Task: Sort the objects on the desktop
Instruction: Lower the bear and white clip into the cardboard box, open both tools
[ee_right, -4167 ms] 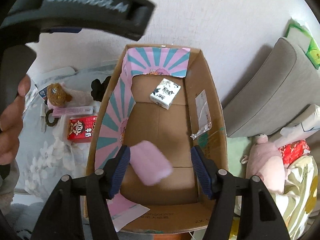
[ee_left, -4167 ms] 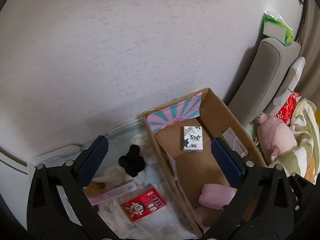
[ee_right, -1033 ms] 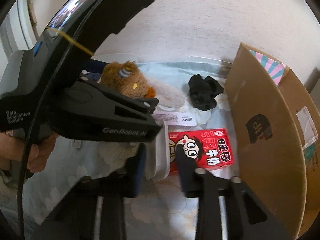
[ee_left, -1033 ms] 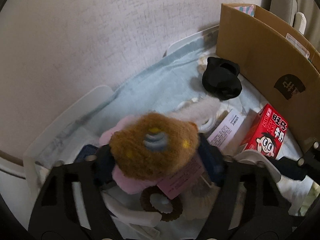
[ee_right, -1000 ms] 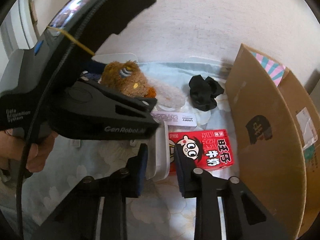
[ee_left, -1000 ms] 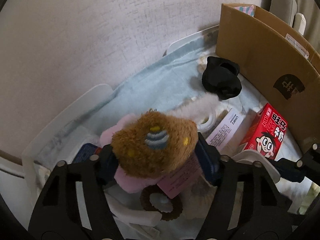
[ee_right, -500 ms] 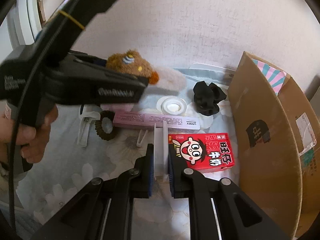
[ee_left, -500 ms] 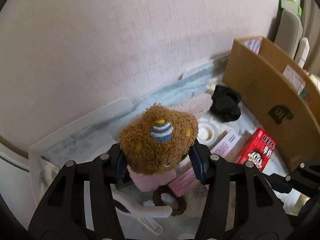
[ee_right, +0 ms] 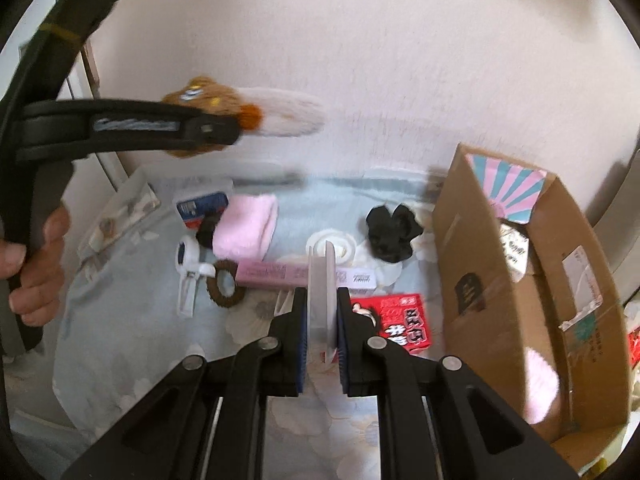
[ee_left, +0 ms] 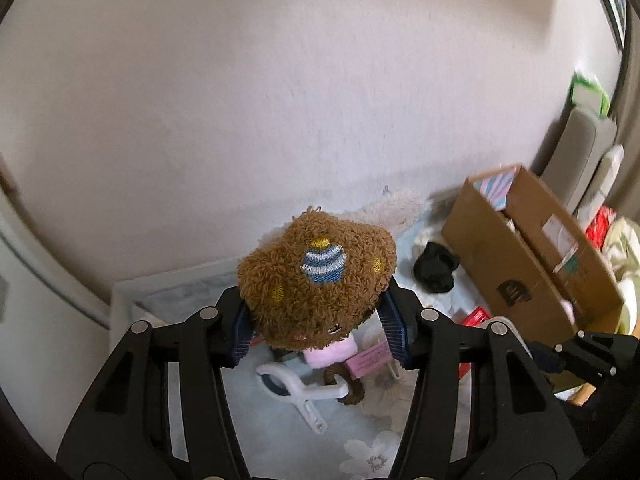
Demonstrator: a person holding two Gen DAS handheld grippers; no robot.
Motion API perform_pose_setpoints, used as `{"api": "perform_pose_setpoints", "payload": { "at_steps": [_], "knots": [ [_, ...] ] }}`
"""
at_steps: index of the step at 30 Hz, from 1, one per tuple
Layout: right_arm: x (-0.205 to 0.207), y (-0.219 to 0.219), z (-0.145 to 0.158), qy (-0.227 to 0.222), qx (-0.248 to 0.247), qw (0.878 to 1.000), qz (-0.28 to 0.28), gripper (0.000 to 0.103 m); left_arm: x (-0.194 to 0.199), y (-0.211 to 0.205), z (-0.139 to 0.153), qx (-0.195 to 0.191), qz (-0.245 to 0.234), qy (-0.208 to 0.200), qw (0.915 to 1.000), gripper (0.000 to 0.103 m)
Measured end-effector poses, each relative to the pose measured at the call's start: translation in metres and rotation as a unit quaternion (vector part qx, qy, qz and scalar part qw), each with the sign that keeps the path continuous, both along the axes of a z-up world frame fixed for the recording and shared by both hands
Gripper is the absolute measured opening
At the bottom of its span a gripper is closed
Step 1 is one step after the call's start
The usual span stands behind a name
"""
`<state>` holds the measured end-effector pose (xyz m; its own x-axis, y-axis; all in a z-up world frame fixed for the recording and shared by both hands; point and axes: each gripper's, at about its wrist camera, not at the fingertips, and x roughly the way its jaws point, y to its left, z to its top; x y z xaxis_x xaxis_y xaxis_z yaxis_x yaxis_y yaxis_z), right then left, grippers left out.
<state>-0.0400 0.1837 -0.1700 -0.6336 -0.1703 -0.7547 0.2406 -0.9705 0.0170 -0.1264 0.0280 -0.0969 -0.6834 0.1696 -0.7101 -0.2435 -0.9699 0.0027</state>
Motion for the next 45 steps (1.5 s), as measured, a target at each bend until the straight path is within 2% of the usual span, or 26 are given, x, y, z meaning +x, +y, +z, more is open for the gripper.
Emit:
{"api": "perform_pose_setpoints", "payload": {
  "at_steps": [5, 9, 16, 22, 24, 27, 32, 41, 42, 43, 44, 45],
  "knots": [
    [0.01, 0.011, 0.033, 0.029, 0.002, 1.0, -0.002, 0.012, 0.013, -0.002, 0.035, 0.016, 0.015, 0.03, 0.9993, 0.051],
    [0.019, 0.031, 0.056, 0.053, 0.007, 0.998, -0.017, 0.012, 0.016, 0.013, 0.055, 0.022, 0.006, 0.048, 0.9986, 0.051],
    [0.033, 0.098, 0.082, 0.077, 0.013, 0.993, -0.092, 0.012, 0.018, 0.075, 0.069, 0.035, -0.058, 0.055, 0.9962, 0.051],
    [0.041, 0.152, 0.084, 0.066, 0.013, 0.988, -0.137, 0.012, 0.005, 0.164, 0.053, 0.031, -0.126, 0.016, 0.9914, 0.052],
    [0.041, 0.165, 0.081, 0.061, 0.014, 0.988, -0.144, 0.012, -0.001, 0.19, 0.041, 0.035, -0.142, -0.009, 0.9892, 0.052],
    [0.038, 0.177, 0.07, 0.04, 0.013, 0.989, -0.145, 0.012, -0.008, 0.223, 0.014, 0.015, -0.148, -0.038, 0.9882, 0.052],
    [0.032, 0.194, 0.047, 0.004, 0.006, 0.99, -0.14, 0.012, -0.017, 0.26, -0.022, -0.028, -0.149, -0.062, 0.9865, 0.052],
    [0.011, 0.212, 0.028, -0.026, 0.001, 0.992, -0.121, 0.012, -0.024, 0.28, -0.035, -0.051, -0.151, -0.075, 0.9844, 0.052],
    [0.01, 0.212, 0.027, -0.027, 0.001, 0.993, -0.118, 0.012, -0.024, 0.277, -0.033, -0.046, -0.153, -0.079, 0.984, 0.054],
    [0.008, 0.212, 0.027, -0.029, 0.0, 0.993, -0.113, 0.012, -0.026, 0.277, -0.033, -0.03, -0.16, -0.087, 0.9829, 0.065],
    [0.006, 0.212, 0.027, -0.031, -0.007, 0.994, -0.103, 0.012, -0.028, 0.275, -0.032, -0.006, -0.167, -0.101, 0.9808, 0.087],
    [0.005, 0.21, 0.027, -0.035, -0.015, 0.995, -0.094, 0.012, -0.03, 0.272, -0.03, 0.008, -0.161, -0.109, 0.981, 0.098]
  ]
}}
